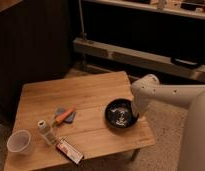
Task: Drag the ceramic bowl in a circle
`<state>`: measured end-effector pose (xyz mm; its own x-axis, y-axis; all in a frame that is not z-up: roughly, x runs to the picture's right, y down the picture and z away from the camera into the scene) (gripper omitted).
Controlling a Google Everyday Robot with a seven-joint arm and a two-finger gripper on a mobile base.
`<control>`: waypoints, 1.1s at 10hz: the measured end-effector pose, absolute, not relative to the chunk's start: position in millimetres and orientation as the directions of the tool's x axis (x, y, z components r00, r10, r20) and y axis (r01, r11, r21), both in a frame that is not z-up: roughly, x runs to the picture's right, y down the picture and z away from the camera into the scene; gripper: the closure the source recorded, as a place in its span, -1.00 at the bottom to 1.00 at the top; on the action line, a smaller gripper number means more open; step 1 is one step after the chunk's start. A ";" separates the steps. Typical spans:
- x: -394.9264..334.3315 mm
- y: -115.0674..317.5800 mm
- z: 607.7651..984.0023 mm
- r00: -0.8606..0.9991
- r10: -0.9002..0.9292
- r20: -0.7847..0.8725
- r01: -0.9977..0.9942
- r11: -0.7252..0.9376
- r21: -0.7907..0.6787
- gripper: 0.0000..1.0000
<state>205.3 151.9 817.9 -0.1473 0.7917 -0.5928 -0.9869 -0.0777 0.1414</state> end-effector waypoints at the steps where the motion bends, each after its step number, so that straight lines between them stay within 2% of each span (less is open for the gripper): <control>1: 197.4 164.0 799.9 -0.126 0.792 -0.598 -0.990 -0.061 0.128 1.00; 5: 178.8 176.4 768.4 -0.035 0.794 -0.607 -0.998 0.002 0.061 1.00; 11: 63.4 147.6 777.6 0.177 0.810 -0.559 -0.983 0.115 -0.144 1.00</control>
